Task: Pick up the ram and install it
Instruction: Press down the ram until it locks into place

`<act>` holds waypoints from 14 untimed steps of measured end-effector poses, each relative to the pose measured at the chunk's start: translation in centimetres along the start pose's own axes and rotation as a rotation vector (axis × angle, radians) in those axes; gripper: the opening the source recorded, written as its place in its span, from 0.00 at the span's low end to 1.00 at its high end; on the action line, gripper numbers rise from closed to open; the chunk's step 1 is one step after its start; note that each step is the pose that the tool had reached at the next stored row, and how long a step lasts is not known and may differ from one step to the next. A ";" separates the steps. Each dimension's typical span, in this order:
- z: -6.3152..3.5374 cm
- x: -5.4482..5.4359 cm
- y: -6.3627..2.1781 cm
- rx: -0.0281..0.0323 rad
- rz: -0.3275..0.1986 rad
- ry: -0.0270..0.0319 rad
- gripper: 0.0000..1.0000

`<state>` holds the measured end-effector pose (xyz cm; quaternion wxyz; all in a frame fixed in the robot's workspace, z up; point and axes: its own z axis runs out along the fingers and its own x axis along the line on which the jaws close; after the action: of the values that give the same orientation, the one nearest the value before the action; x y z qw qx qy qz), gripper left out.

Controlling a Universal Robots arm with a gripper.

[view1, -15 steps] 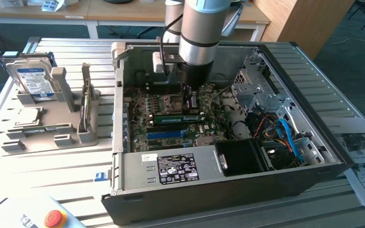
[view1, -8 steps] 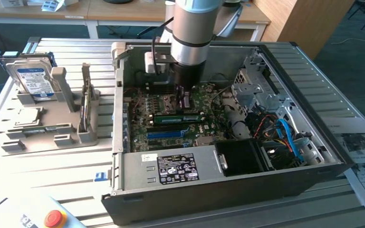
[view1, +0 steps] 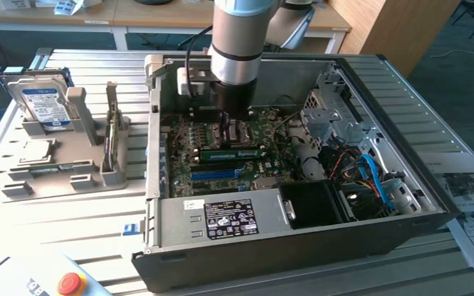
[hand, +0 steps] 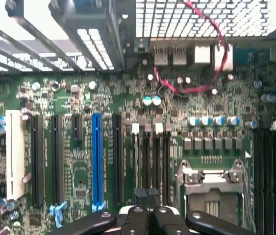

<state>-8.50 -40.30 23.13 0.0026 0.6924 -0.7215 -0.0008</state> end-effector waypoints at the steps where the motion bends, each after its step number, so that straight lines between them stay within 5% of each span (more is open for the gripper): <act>1: 0.01 0.0 0.19 0.0000 0.000 0.0008 0.10; 14: 0.06 -0.2 1.94 0.0006 0.000 0.0114 0.10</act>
<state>-10.43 -40.02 23.09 0.0065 0.6924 -0.7215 0.0033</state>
